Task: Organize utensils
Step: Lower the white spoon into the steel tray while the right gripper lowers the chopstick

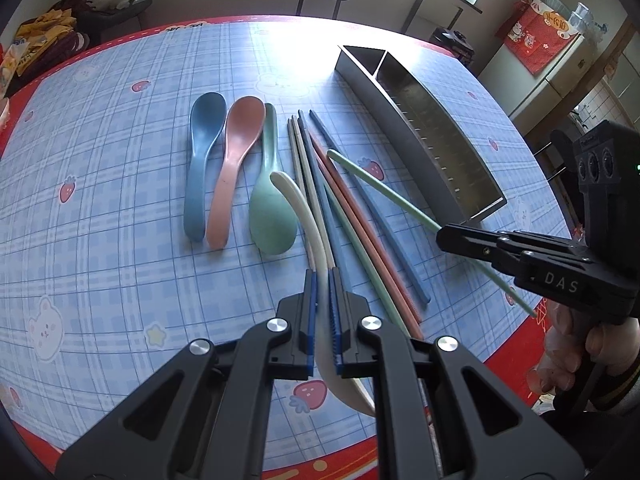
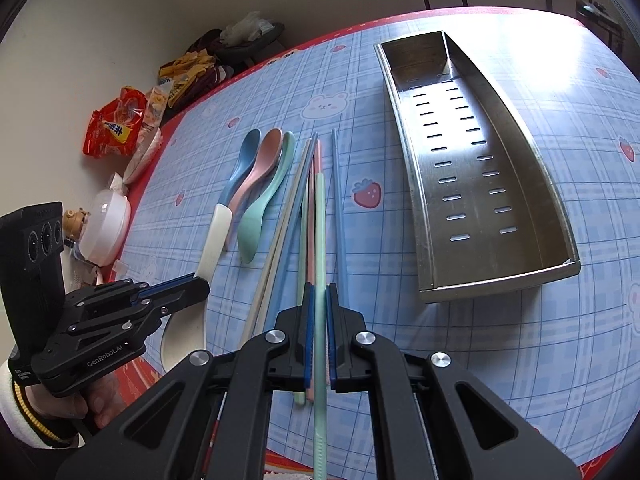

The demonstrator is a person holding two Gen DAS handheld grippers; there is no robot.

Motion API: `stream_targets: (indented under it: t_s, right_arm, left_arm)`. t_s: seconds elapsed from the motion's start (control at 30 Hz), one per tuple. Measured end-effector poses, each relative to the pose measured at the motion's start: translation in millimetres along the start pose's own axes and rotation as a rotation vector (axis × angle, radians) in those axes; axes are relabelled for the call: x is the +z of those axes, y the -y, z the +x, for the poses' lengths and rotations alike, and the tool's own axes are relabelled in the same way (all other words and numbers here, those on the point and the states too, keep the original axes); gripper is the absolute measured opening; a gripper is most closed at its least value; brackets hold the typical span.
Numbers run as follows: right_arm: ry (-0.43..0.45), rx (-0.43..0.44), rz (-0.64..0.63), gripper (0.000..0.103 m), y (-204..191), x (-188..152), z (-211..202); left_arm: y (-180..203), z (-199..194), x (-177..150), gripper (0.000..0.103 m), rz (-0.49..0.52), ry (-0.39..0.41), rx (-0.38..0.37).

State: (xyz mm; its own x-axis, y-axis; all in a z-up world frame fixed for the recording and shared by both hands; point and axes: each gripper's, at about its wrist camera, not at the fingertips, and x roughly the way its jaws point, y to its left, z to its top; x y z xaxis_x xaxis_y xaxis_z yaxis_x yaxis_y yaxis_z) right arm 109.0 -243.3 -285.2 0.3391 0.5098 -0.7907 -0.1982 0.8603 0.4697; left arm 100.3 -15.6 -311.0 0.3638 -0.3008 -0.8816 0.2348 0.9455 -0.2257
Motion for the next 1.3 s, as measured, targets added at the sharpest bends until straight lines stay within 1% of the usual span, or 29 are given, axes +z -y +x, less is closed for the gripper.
stream_targets:
  t_s: [0.3, 0.47, 0.57, 0.67, 0.83, 1.0, 1.2, 1.3]
  right_arm:
    - [0.085, 0.035, 0.031, 0.006, 10, 7, -26]
    - [0.143, 0.027, 0.041, 0.006, 17, 15, -42]
    - [0.18, 0.012, 0.066, 0.006, 27, 22, -54]
    - [0.203, 0.0, 0.087, 0.006, 41, 30, -60]
    - [0.219, -0.063, 0.103, 0.006, 63, 39, -64]
    - [0.205, -0.104, 0.143, 0.006, 85, 47, -56]
    - [0.181, -0.145, 0.139, 0.006, 85, 61, -36]
    - [0.164, -0.181, 0.136, 0.006, 85, 68, -24]
  left_arm:
    - [8, -11, 13, 0.01, 0.003, 0.018, 0.012]
    - [12, -18, 25, 0.01, -0.003, 0.024, 0.005]
    - [19, -20, 38, 0.01, 0.014, 0.029, 0.001]
    - [26, -16, 51, 0.01, 0.011, 0.02, -0.017]
    - [39, -1, 78, 0.01, 0.012, -0.004, -0.039]
    - [53, 21, 115, 0.01, -0.002, -0.03, -0.084]
    - [71, 59, 165, 0.01, -0.019, -0.067, -0.149]
    - [75, 82, 187, 0.01, -0.038, -0.094, -0.157]
